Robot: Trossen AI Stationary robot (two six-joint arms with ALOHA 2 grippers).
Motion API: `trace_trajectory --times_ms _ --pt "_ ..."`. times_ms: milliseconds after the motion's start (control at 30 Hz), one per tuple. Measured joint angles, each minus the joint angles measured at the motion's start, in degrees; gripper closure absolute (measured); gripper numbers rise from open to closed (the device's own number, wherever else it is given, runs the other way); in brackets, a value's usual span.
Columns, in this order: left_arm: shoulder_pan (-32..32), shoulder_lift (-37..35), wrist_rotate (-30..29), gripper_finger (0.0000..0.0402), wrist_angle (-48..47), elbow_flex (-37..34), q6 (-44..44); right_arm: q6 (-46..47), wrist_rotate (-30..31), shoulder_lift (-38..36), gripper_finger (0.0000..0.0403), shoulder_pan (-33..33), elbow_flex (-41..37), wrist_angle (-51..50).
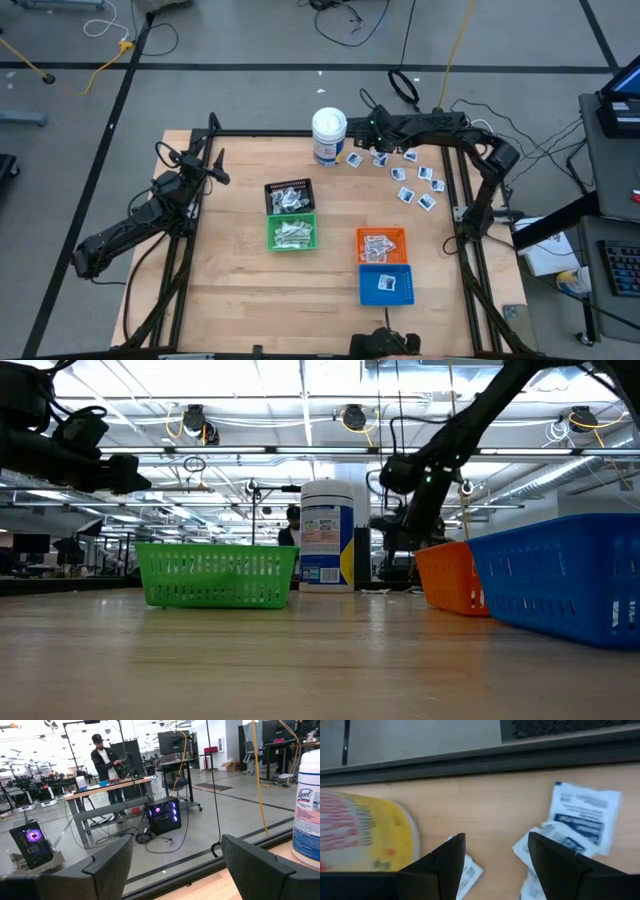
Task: Pick & Place First Aid Supplies
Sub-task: Put the blue pad into the blue bin
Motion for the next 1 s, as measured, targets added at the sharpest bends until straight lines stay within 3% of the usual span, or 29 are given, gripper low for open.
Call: trace_trajectory --times_ms 333,600,1000 --pt "-0.02 0.00 0.00 0.0096 0.01 0.00 0.00 -0.24 -4.96 8.82 0.0193 1.45 6.28 -1.33" --pt "0.00 0.00 0.00 0.0096 -0.01 0.00 0.00 -0.65 -6.22 9.16 0.0193 1.92 6.78 -2.36" --pt "-0.01 -0.02 0.00 0.0096 0.01 0.00 0.00 -17.44 -6.56 7.83 0.0213 2.94 6.78 -3.54"
